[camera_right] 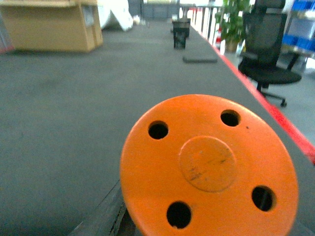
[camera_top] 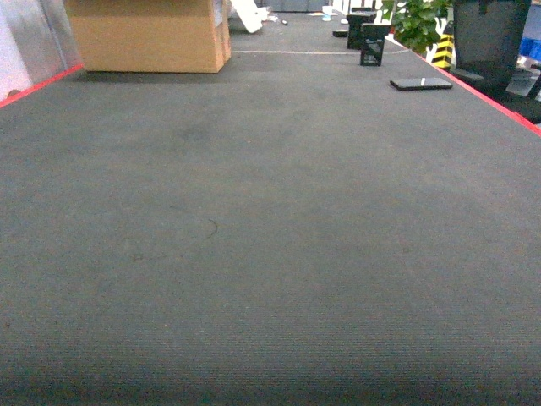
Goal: Sort blue parts and orange caps into right shelf containers
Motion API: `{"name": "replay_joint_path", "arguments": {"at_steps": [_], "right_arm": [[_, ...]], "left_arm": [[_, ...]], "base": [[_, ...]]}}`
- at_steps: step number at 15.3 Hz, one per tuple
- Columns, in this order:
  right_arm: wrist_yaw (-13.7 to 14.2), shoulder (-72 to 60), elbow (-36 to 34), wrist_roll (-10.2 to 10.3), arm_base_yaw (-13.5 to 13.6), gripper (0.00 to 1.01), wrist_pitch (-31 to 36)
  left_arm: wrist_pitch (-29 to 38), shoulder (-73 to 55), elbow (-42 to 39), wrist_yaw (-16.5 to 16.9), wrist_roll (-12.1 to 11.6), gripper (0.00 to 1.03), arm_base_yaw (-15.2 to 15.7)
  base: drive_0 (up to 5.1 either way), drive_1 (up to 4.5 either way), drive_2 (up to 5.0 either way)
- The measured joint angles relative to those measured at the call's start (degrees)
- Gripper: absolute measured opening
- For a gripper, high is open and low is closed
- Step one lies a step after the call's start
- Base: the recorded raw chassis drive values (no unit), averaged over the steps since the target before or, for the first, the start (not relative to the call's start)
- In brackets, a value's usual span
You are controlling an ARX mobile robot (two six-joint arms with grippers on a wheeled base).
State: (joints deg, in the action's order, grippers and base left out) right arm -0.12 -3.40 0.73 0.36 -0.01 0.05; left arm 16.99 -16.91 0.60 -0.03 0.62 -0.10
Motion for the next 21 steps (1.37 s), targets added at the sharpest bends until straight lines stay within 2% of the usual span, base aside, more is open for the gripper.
{"name": "replay_joint_path", "arguments": {"at_steps": [1,7,8,9,21], "right_arm": [[0.0,3.2,0.0,0.0,0.0,0.44,0.6],[0.1,3.1,0.0,0.0,0.0,0.44,-0.4],[0.1,3.1,0.0,0.0,0.0,0.44,-0.4],[0.1,3.1,0.0,0.0,0.0,0.44,-0.4],[0.1,3.1,0.0,0.0,0.0,0.44,-0.4]], "left_arm": [[-1.4,1.2,0.0,0.0,0.0,0.42,0.0],[-8.4,7.7,0.0,0.0,0.0,0.42,0.0],[-16.5,13.0,0.0,0.2,0.0,0.42,0.0],[-16.6,16.4,0.0,0.1,0.0,0.42,0.0],[-17.4,16.3,0.0,0.0,0.0,0.42,0.1]], "base": [[0.0,0.0,0.0],[0.0,0.0,0.0],[0.0,0.0,0.0],[0.0,0.0,0.0],[0.0,0.0,0.0]]}}
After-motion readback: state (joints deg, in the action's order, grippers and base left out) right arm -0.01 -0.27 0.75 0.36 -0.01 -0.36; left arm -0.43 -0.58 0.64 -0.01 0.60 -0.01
